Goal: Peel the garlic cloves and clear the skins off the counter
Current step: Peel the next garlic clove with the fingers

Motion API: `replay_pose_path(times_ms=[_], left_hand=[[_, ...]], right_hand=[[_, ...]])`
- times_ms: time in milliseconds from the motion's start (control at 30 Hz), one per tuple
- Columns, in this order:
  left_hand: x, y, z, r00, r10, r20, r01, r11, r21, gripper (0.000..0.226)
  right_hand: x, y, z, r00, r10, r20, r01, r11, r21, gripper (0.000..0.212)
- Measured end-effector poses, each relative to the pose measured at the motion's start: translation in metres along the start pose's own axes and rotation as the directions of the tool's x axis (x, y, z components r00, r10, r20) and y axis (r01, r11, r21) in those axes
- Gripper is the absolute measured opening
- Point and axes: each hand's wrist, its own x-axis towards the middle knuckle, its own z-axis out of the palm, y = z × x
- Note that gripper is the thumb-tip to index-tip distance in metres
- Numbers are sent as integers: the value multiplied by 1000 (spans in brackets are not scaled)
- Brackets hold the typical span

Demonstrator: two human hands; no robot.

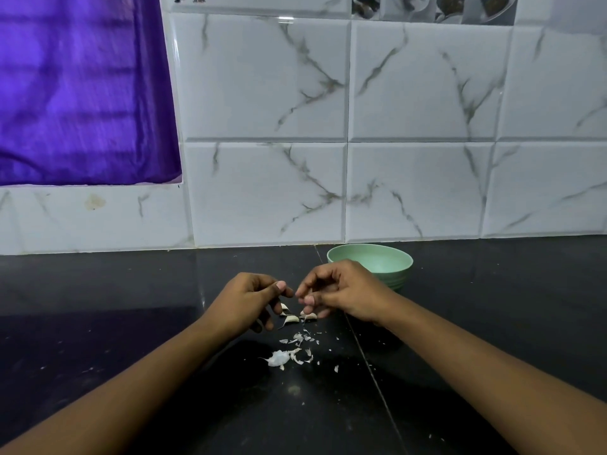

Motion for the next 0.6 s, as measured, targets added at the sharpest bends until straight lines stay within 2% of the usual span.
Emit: replay_pose_path(times_ms=[67, 133, 233, 300, 400, 467, 600], left_hand=[[-1, 0, 0, 1000, 15, 6, -15, 999, 43, 21], [-1, -1, 0, 1000, 29, 13, -30, 996, 83, 18], [-1, -2, 1, 999, 38, 25, -40, 992, 118, 17], [-1, -2, 2, 999, 39, 31, -43, 990, 137, 17], [-2, 0, 3, 998, 39, 47, -46, 988, 145, 17], [-2, 1, 3, 999, 35, 38, -41, 988, 147, 16], [-2, -1, -1, 999, 48, 16, -50, 984, 169, 14]], right_hand=[[-1, -3, -3, 1000, 3, -15, -3, 1000, 9, 12], [0, -8, -11, 996, 4, -93, -2, 1000, 16, 8], [7, -12, -40, 936, -31, -350, 56, 997, 61, 11], [10, -8, -63, 874, -32, -484, 37, 999, 1, 14], [13, 10, -85, 877, 48, -478, -128, 983, -135, 25], [15, 20, -92, 890, 110, -443, -191, 971, -142, 29], [9, 8, -94, 854, 62, -517, -79, 997, -12, 25]])
